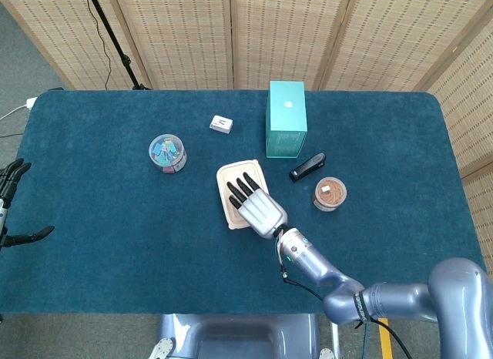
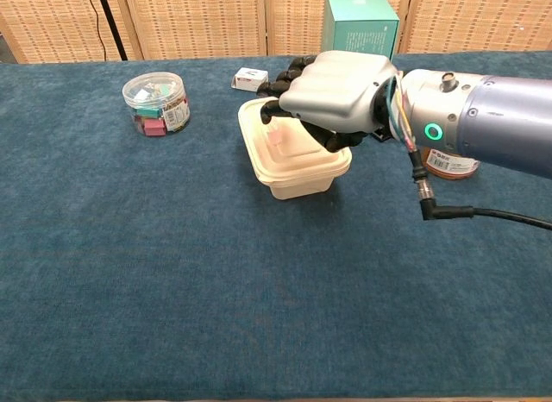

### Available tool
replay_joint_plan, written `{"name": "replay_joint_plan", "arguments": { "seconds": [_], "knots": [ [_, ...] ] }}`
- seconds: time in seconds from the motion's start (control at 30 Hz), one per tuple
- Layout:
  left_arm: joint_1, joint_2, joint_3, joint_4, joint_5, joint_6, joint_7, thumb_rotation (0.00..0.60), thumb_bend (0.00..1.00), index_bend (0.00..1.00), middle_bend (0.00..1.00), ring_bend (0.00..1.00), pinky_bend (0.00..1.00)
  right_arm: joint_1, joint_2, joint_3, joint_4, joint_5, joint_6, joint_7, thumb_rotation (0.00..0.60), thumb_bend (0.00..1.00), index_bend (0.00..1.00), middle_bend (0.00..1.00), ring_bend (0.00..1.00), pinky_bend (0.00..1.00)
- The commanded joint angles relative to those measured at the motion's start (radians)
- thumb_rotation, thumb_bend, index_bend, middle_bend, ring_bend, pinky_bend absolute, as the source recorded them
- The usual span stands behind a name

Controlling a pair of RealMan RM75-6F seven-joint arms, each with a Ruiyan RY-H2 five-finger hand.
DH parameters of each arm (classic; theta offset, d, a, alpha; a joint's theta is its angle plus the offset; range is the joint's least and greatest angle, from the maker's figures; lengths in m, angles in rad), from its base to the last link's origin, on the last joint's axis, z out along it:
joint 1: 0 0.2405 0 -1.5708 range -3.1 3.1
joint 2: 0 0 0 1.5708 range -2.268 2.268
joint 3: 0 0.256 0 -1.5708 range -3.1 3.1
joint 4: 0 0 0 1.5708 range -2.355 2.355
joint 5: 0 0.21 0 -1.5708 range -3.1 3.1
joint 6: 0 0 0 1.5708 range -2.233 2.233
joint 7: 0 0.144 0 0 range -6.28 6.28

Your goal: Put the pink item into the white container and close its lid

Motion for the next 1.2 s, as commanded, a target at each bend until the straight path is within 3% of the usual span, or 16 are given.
{"name": "replay_joint_plan", "arguments": {
  "seconds": [0.03,0.6,0.97,1.2],
  "knots": [
    [0.002,-0.001,-0.001,-0.003,0.002,0.000,0.007,0.600,0.00,0.00,0.00,0.00,0.00,-0.007,0.009,-0.008,-0.003,-0.006,0.002,0.009,0.600,1.00,0.13,0.00,0.00,0.00],
    [0.012,-0.004,-0.010,-0.006,0.009,-0.007,0.020,0.600,0.00,0.00,0.00,0.00,0.00,-0.030,0.042,-0.025,0.016,-0.025,-0.010,0.062,0.600,1.00,0.13,0.00,0.00,0.00],
    [0.017,-0.002,-0.013,-0.003,0.021,-0.009,0.011,0.600,0.00,0.00,0.00,0.00,0.00,-0.030,0.078,0.023,-0.036,-0.021,0.000,0.118,0.600,1.00,0.13,0.00,0.00,0.00],
    [0.023,-0.001,-0.013,0.002,0.030,-0.007,0.004,0.600,0.00,0.00,0.00,0.00,0.00,-0.026,0.091,0.049,-0.097,0.072,-0.079,0.219,0.600,1.00,0.13,0.00,0.00,0.00]
  ]
}}
